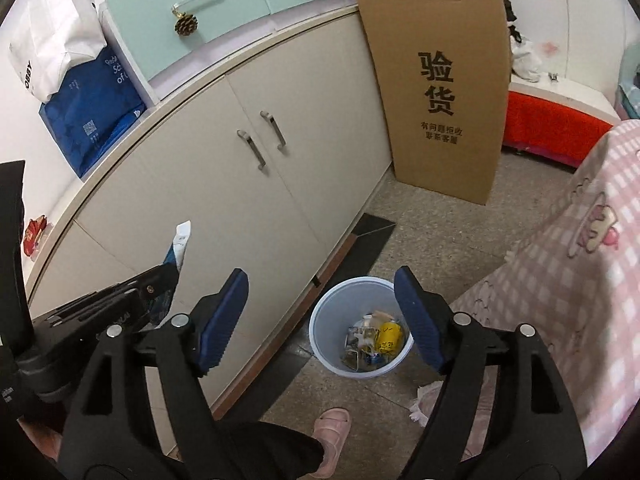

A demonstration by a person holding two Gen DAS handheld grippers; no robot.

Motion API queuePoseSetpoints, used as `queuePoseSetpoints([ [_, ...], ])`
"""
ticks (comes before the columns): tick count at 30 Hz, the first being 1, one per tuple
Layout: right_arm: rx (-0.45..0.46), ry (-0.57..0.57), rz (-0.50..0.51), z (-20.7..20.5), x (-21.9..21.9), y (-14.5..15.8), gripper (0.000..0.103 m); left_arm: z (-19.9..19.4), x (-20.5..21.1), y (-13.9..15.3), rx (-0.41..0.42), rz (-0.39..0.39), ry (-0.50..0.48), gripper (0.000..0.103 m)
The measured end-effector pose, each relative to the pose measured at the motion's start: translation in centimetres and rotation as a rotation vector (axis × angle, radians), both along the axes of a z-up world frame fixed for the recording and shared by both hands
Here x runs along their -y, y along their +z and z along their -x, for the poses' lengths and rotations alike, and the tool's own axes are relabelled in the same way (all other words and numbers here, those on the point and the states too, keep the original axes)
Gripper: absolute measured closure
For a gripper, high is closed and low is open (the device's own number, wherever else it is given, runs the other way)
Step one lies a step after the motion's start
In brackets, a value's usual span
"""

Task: Collect trash
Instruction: 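Open both tools to drop the box and tube into the wastebasket, then move both open tools back over the table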

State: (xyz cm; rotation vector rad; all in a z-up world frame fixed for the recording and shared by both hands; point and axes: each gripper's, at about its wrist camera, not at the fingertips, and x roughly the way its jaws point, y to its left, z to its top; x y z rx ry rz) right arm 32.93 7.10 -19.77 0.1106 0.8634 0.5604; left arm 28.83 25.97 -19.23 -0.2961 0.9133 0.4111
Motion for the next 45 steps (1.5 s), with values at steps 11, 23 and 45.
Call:
queuePoseSetpoints([
  [11, 0.055, -0.047, -0.005, 0.8, 2.1, 1.7, 0.026, 0.0, 2.4, 0.8, 0.013, -0.016, -0.033, 0.094],
  [23, 0.101, -0.118, -0.053, 0.1, 4.4, 2.2, 0.025, -3.0, 3.2, -0.3, -0.006, 0.007, -0.055, 0.094],
  [45, 0.082, -0.151, -0.07, 0.4, 6.2, 2.1, 0.025, -2.9, 3.6, -1.0, -0.01, 0.07, -0.056, 0.031],
])
